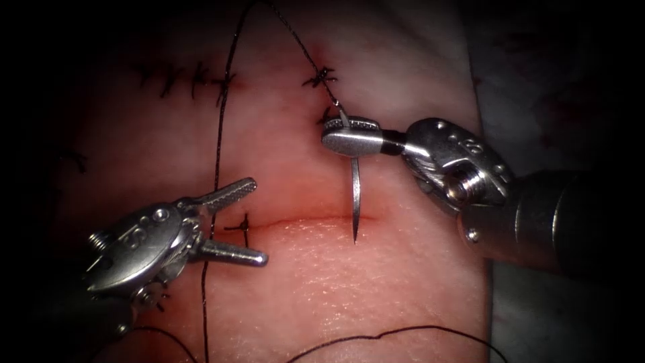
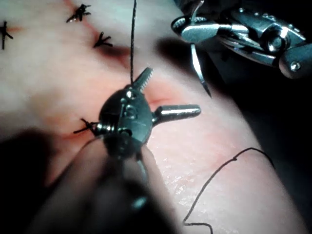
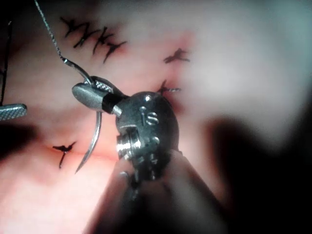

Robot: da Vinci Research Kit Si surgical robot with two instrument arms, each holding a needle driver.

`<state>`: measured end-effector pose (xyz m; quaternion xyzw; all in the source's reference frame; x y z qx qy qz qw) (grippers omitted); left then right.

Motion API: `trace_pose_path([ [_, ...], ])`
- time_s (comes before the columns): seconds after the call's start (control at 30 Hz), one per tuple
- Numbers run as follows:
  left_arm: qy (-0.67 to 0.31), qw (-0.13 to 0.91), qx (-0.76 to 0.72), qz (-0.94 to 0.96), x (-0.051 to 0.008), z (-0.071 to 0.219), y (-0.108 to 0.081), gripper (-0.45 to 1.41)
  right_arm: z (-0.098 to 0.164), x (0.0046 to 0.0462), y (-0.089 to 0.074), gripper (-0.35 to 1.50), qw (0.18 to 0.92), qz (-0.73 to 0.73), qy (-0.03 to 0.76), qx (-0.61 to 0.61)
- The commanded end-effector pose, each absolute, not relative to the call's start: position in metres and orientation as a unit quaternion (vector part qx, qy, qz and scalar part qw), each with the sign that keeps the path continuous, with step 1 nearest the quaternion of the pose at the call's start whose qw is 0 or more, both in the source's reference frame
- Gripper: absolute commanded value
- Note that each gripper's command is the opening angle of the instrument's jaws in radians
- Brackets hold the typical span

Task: Wound Closure
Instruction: Pass the needle back to the left to adjust grip.

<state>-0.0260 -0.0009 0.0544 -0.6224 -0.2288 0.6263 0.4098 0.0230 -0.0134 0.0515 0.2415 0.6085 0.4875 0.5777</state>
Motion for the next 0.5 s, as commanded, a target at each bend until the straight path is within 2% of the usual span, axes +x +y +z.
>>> trace_pose_path([
  [0.03,-0.241,0.419,-0.622,0.617,-0.0267,0.0555,-0.0004,0.71,0.0519,0.0241,-0.0131,-0.35,0.576,0.485,0.612,0.242],
  [0.5,-0.269,0.447,-0.606,0.6,-0.0298,0.0578,0.0013,0.67,0.0516,0.0248,-0.0144,-0.35,0.561,0.47,0.648,0.21],
])
